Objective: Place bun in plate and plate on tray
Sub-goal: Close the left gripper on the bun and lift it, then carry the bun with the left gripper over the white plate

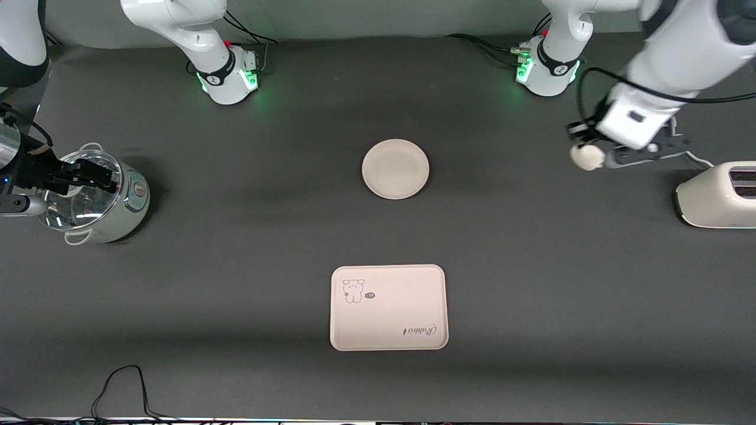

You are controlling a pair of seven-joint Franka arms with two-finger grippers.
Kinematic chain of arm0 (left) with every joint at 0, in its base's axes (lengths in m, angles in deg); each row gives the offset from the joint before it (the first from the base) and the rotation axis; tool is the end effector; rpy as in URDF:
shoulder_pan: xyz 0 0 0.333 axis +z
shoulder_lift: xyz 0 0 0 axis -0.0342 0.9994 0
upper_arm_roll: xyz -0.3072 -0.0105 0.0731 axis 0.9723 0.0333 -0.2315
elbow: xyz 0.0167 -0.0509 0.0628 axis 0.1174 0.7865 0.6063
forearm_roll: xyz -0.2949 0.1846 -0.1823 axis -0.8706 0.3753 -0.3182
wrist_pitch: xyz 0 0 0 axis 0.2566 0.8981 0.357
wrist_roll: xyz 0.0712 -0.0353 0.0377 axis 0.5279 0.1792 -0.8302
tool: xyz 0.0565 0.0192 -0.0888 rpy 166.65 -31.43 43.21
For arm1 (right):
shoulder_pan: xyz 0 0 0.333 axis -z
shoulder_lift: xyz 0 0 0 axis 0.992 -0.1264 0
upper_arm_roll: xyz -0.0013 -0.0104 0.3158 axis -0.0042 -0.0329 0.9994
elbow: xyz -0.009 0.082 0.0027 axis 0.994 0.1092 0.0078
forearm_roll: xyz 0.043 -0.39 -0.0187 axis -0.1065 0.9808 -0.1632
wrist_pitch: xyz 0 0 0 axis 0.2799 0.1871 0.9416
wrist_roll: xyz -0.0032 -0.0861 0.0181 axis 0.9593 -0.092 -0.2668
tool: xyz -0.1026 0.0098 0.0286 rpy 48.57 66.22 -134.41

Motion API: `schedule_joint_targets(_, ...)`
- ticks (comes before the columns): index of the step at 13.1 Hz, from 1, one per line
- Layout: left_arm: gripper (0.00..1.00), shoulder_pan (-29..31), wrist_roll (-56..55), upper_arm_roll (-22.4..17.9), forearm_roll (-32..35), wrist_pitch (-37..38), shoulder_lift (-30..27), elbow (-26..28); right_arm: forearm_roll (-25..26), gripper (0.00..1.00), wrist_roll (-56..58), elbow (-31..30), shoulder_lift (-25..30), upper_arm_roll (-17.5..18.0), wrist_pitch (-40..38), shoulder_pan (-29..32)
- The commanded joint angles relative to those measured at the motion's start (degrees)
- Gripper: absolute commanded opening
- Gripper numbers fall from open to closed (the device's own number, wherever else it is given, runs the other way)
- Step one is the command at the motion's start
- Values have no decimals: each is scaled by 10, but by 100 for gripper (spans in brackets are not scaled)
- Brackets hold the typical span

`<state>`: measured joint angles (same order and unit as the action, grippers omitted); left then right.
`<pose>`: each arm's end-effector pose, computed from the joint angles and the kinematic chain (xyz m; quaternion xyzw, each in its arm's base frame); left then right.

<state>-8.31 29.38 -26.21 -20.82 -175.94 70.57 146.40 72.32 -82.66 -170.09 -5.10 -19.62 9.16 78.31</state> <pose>0.4866 -0.1751 0.5539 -0.9918 -0.1126 0.0597 0.0096 0.5696 -0.0153 0.5833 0.9994 -0.0026 -0.0343 0.0032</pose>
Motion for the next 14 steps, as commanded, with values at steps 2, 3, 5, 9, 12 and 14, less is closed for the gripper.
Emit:
schedule_joint_targets(2, 11, -9, -108, 96, -2, -39, 85, -45, 3, 100, 14, 5, 0, -2, -9, 0)
schedule_joint_targets(3, 11, -29, -138, 104, 0, -60, 105, -45, 3, 100, 13, 5, 0, -2, -9, 0)
schedule_joint_targets(5, 10, -92, -204, 102, 6, -102, 149, -44, 3, 100, 14, 4, -1, -2, -9, 0)
schedule_joint_targets(9, 9, -148, -279, 104, 28, -193, 221, -31, 3, 100, 13, 4, -1, -2, -9, 0)
schedule_joint_targets(12, 8, -182, -344, 103, 64, -258, 288, -27, 3, 100, 14, 4, -1, -2, -9, 0)
schedule_joint_targets(14, 8, -201, -371, 103, 71, -318, 310, 4, 3, 100, 14, 4, -1, -2, -9, 1)
